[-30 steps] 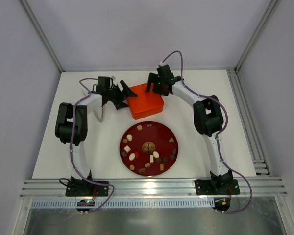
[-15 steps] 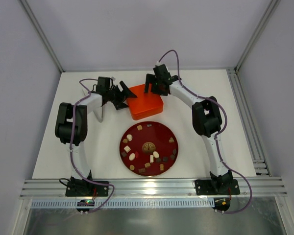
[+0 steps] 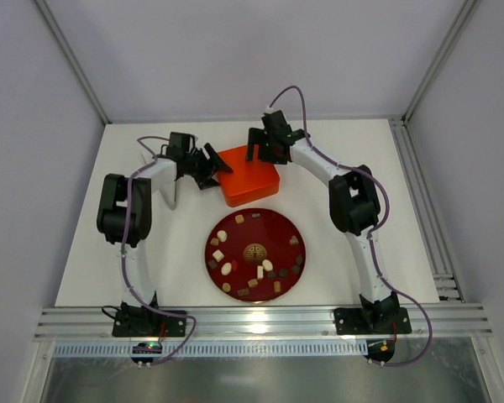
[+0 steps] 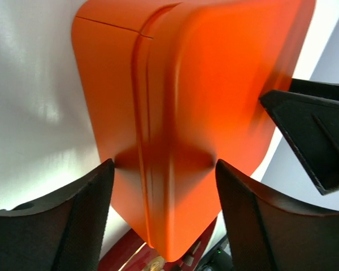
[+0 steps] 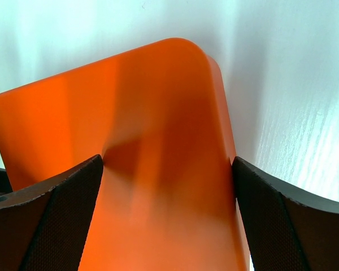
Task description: Pack the chocolate
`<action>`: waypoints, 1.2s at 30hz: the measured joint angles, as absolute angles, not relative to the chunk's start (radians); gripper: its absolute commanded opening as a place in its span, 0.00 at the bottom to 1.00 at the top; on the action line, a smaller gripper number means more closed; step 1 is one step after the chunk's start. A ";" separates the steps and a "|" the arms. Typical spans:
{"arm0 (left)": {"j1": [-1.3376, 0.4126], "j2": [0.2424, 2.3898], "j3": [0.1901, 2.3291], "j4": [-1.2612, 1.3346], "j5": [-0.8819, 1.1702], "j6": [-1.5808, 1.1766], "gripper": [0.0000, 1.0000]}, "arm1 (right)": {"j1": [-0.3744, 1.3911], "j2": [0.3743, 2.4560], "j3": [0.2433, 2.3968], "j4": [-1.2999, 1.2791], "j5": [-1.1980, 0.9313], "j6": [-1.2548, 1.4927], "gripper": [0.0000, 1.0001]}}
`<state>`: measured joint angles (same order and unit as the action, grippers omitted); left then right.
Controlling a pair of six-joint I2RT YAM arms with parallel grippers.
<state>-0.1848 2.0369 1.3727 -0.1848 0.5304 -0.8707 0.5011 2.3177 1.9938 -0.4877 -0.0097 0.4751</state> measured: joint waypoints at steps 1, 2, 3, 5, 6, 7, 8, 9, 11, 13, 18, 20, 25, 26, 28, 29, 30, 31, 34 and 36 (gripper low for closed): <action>-0.185 2.037 1.375 -0.194 0.526 -0.866 0.66 | 0.502 2.318 1.993 -0.488 -0.012 0.472 0.94; -0.185 2.037 1.376 -0.203 0.523 -0.860 0.65 | 0.504 2.318 1.994 -0.488 -0.014 0.468 0.94; -0.185 2.037 1.378 -0.209 0.523 -0.859 0.62 | 0.505 2.318 1.993 -0.489 -0.014 0.464 0.95; -0.185 2.037 1.388 -0.224 0.517 -0.854 0.58 | 0.507 2.318 1.994 -0.492 -0.011 0.451 0.95; -0.185 2.037 1.391 -0.230 0.515 -0.851 0.56 | 0.508 2.318 1.993 -0.493 -0.008 0.444 0.95; -0.184 2.037 1.391 -0.233 0.515 -0.851 0.55 | 0.510 2.318 1.993 -0.494 -0.005 0.440 0.95; -0.183 2.037 1.396 -0.240 0.515 -0.849 0.55 | 0.511 2.318 1.993 -0.494 -0.004 0.437 0.95; -0.183 2.037 1.402 -0.248 0.515 -0.847 0.53 | 0.511 2.318 1.993 -0.493 -0.004 0.435 0.95; -0.183 2.038 1.409 -0.261 0.512 -0.839 0.51 | 0.511 2.318 1.993 -0.493 -0.004 0.433 0.95; -0.183 2.038 1.418 -0.276 0.508 -0.831 0.49 | 0.511 2.318 1.993 -0.492 -0.004 0.431 0.95; -0.183 2.044 1.450 -0.325 0.495 -0.818 0.43 | 0.513 2.318 1.992 -0.490 -0.005 0.427 0.95; -0.183 2.051 1.474 -0.360 0.488 -0.805 0.40 | 0.513 2.316 1.986 -0.482 -0.005 0.424 0.95; -0.186 2.091 1.580 -0.490 0.445 -0.756 0.38 | 0.515 2.296 1.951 -0.466 -0.007 0.416 0.95; -0.187 2.102 1.602 -0.513 0.435 -0.747 0.37 | 0.516 2.288 1.937 -0.466 -0.011 0.416 0.95; -0.188 2.117 1.639 -0.554 0.424 -0.733 0.36 | 0.517 2.269 1.906 -0.459 -0.015 0.413 0.95; -0.190 2.122 1.657 -0.574 0.411 -0.723 0.35 | 0.517 2.256 1.885 -0.456 -0.022 0.411 0.95; -0.191 2.126 1.668 -0.588 0.402 -0.718 0.35 | 0.517 2.247 1.870 -0.456 -0.028 0.408 0.95; -0.193 2.128 1.679 -0.601 0.392 -0.714 0.35 | 0.519 2.239 1.860 -0.456 -0.031 0.406 0.95; -0.197 2.133 1.701 -0.628 0.367 -0.699 0.34 | 0.524 2.211 1.818 -0.454 -0.040 0.395 0.95; -0.199 2.136 1.714 -0.644 0.352 -0.698 0.34 | 0.528 2.188 1.784 -0.450 -0.048 0.393 0.93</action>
